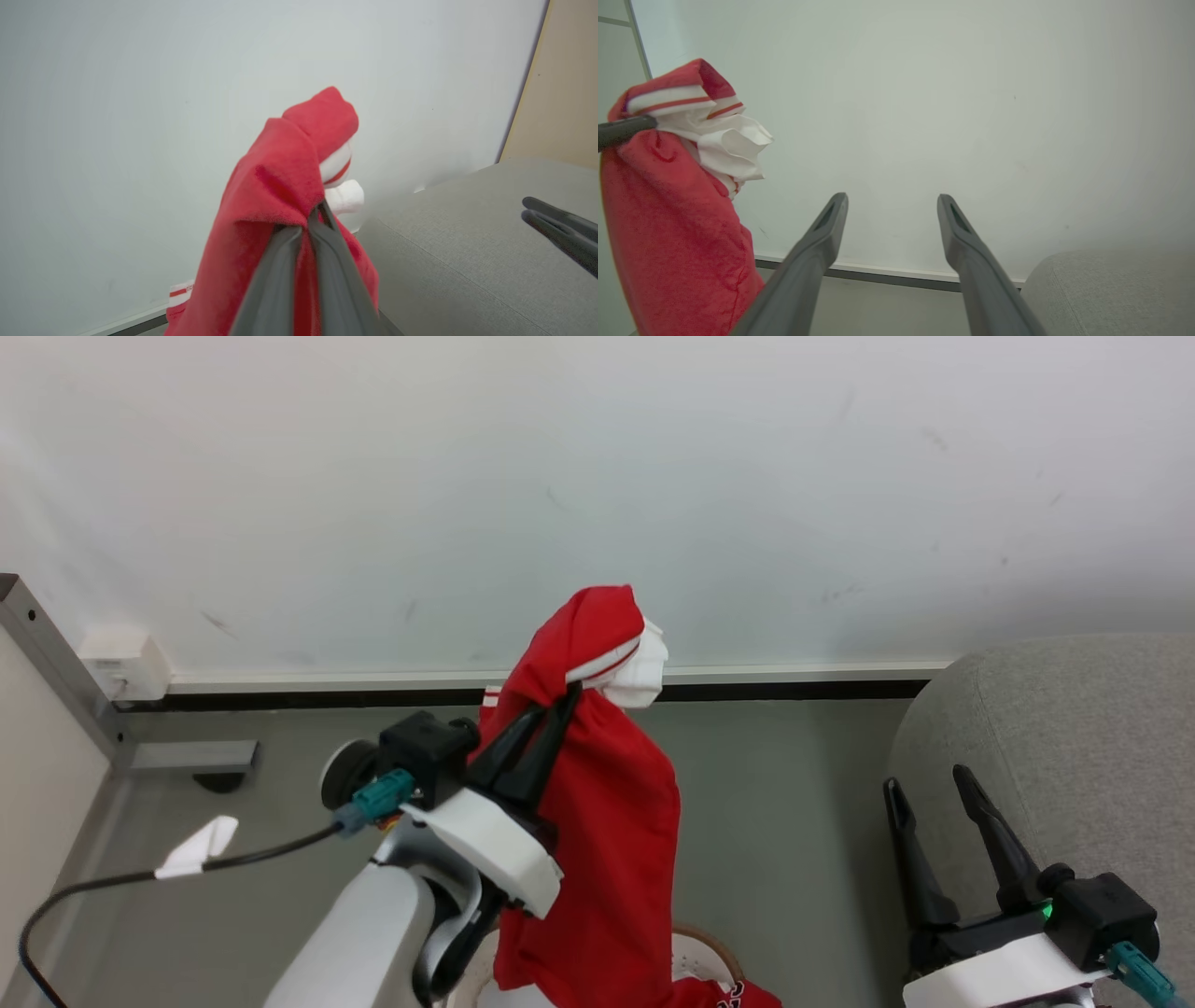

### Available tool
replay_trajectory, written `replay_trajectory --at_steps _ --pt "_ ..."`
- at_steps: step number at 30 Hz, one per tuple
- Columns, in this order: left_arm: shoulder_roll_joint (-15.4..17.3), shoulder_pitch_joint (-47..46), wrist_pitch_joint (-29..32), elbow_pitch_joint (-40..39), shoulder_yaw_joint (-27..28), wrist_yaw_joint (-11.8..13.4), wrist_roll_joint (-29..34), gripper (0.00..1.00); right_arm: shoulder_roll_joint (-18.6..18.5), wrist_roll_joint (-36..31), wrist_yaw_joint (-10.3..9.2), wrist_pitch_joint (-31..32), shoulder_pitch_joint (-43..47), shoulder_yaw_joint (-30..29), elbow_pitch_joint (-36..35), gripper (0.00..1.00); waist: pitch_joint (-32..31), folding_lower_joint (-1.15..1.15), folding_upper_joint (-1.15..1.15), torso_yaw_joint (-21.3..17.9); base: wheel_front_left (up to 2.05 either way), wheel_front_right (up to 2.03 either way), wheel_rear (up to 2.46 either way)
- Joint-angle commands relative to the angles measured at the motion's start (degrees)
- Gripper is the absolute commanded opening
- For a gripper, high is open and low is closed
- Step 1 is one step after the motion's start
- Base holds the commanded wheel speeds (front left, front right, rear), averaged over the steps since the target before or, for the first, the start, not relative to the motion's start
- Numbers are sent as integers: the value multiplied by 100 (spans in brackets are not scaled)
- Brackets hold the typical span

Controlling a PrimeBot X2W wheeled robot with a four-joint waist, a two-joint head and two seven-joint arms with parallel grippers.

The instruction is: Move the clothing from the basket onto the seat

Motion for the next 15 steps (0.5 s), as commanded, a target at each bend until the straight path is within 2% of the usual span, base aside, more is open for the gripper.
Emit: replay_trajectory --at_steps 1,7,15 --pt "62 -117 129 -258 60 40 -69 0 12 69 -12 3 100 63 -27 100 -15 1 0 -16 0 0 0" --pt "88 -147 419 -919 140 170 -173 0 -15 178 -12 1 117 370 -96 100 -41 1 0 -65 0 0 0" --pt "41 -61 503 -1169 61 262 -202 0 -230 459 -12 0 -2 1061 -179 100 -15 1 0 -54 0 0 0"
